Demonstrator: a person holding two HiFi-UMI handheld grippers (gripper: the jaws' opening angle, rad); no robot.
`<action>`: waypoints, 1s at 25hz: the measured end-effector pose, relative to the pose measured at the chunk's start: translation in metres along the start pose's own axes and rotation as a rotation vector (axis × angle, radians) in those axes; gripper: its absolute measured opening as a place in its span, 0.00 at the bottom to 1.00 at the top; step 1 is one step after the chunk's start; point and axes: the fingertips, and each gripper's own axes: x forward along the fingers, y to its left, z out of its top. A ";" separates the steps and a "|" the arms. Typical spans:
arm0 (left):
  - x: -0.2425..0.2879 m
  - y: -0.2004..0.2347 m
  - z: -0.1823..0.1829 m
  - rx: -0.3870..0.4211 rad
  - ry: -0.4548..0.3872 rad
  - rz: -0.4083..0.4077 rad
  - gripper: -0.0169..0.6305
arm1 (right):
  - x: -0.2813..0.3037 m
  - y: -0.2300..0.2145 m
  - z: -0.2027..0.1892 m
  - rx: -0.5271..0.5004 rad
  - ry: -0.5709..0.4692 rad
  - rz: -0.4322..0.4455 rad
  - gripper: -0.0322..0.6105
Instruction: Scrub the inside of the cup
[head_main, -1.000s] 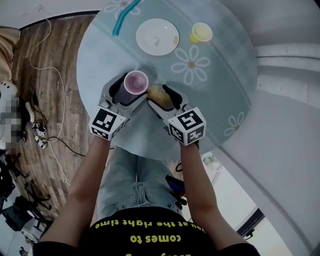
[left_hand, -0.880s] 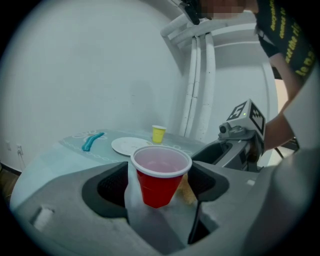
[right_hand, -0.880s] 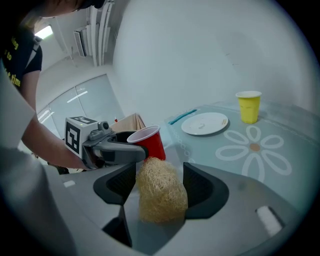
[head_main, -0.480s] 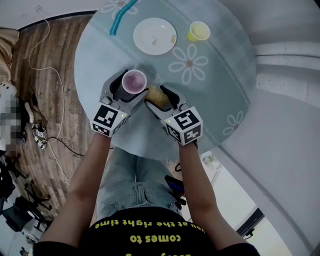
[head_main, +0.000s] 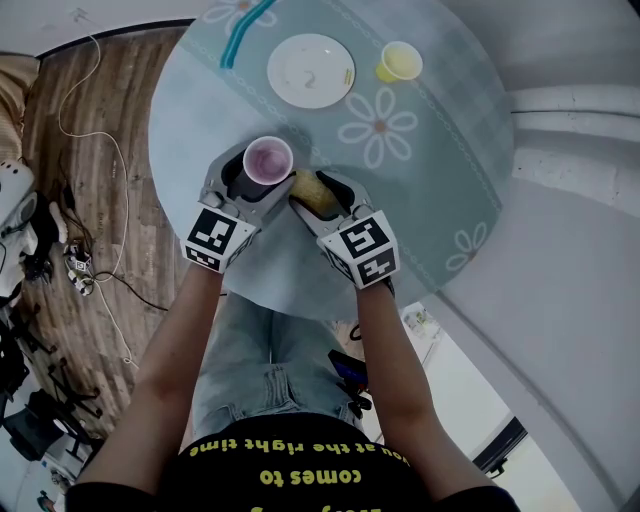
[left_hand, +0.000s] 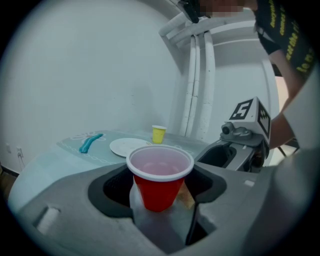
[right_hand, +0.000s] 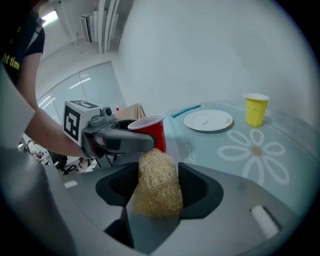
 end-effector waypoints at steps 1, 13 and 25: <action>0.000 -0.001 0.001 0.002 -0.004 -0.003 0.53 | 0.000 0.000 -0.001 0.001 0.006 0.000 0.44; -0.007 0.002 0.005 0.033 -0.016 0.022 0.53 | -0.006 0.001 -0.002 -0.046 0.014 -0.044 0.34; -0.012 0.001 0.018 0.082 -0.027 0.013 0.52 | -0.022 -0.005 0.008 -0.037 -0.010 -0.063 0.31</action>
